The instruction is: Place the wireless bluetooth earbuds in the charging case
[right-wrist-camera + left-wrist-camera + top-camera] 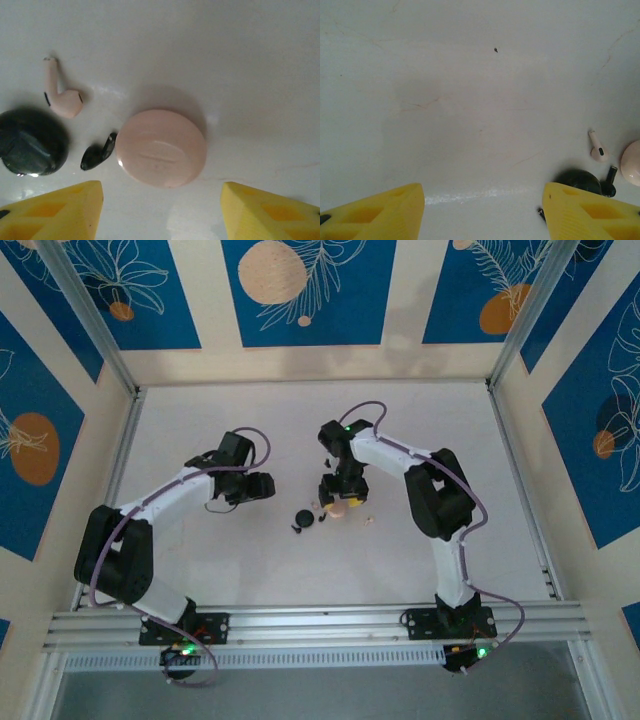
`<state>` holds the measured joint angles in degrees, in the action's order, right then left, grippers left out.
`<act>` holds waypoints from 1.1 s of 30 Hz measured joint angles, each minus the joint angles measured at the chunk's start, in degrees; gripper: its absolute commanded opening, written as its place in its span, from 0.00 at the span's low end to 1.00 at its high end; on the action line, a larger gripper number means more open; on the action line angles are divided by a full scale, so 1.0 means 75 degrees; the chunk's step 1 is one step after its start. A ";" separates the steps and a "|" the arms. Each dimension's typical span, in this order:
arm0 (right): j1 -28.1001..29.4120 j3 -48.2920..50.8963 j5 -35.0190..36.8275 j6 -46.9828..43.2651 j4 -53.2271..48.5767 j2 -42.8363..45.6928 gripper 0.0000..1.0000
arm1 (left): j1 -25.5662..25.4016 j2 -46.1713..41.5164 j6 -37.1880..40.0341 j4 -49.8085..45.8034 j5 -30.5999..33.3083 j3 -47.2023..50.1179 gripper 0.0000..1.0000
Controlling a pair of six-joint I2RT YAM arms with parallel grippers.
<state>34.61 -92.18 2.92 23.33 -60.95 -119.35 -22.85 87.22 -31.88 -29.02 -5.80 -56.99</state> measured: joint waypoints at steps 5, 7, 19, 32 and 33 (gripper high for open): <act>0.0108 -0.0233 0.0166 -0.0070 -0.0023 -0.0326 0.64 | 0.0020 0.0000 -0.0082 0.0035 -0.0087 0.0003 0.63; 0.0143 -0.0268 0.0216 -0.0085 -0.0026 -0.0411 0.64 | 0.0032 0.0003 -0.0085 0.0035 -0.0125 0.0003 0.63; 0.0184 -0.0309 0.0568 -0.0055 -0.0163 -0.0577 0.59 | 0.0064 0.0152 -0.0085 0.0041 -0.0227 0.0003 0.62; 0.0082 -0.0175 0.0557 -0.0020 0.0061 -0.0595 0.55 | 0.0067 0.0152 -0.0082 0.0061 -0.0239 0.0003 0.61; 0.0076 -0.0152 0.0560 0.0006 0.0076 -0.0586 0.54 | 0.0067 0.0152 -0.0082 0.0061 -0.0256 0.0003 0.60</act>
<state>35.18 -93.32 7.11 23.38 -60.38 -123.74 -22.35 88.36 -32.49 -28.56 -7.73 -56.97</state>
